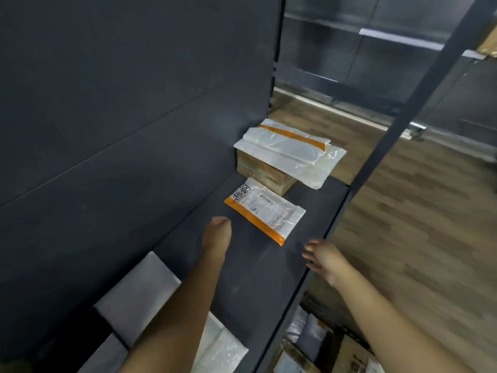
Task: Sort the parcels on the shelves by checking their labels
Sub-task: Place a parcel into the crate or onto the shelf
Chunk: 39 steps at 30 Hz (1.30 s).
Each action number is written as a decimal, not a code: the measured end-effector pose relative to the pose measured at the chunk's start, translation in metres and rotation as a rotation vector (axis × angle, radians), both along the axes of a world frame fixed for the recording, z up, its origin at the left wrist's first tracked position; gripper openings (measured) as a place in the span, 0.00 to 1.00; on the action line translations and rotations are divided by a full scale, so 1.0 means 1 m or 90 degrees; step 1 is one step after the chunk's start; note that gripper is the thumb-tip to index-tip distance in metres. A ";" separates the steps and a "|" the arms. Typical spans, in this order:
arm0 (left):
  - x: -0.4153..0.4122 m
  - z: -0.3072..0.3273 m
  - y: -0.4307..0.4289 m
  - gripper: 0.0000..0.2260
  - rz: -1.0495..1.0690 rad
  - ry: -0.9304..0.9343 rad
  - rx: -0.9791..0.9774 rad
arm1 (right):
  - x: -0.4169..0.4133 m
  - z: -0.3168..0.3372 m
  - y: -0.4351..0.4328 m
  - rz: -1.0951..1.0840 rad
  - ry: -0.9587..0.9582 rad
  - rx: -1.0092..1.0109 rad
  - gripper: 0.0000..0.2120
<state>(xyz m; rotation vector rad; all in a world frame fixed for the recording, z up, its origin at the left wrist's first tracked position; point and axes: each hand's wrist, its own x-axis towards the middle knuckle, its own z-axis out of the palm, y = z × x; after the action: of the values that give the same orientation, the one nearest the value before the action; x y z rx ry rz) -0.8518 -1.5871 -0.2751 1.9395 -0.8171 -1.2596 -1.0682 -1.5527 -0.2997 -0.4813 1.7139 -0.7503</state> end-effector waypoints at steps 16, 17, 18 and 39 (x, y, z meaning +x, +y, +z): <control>0.007 -0.067 -0.123 0.25 -0.274 -0.070 0.118 | 0.038 -0.058 -0.097 -0.134 -0.049 0.008 0.08; 0.008 -0.072 -0.124 0.27 -0.268 -0.069 0.119 | 0.040 -0.058 -0.093 -0.129 -0.078 -0.007 0.12; 0.008 -0.073 -0.122 0.26 -0.261 -0.064 0.116 | 0.041 -0.058 -0.089 -0.131 -0.109 -0.020 0.15; -0.017 0.092 0.078 0.05 -0.113 0.254 -0.242 | 0.007 0.081 0.073 0.005 -0.492 -0.272 0.17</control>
<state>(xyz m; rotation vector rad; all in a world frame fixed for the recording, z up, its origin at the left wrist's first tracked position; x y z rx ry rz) -0.8689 -1.5095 -0.1828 1.2852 -0.9506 -1.4148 -1.0608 -1.4800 -0.2182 -0.4080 0.8319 -1.1256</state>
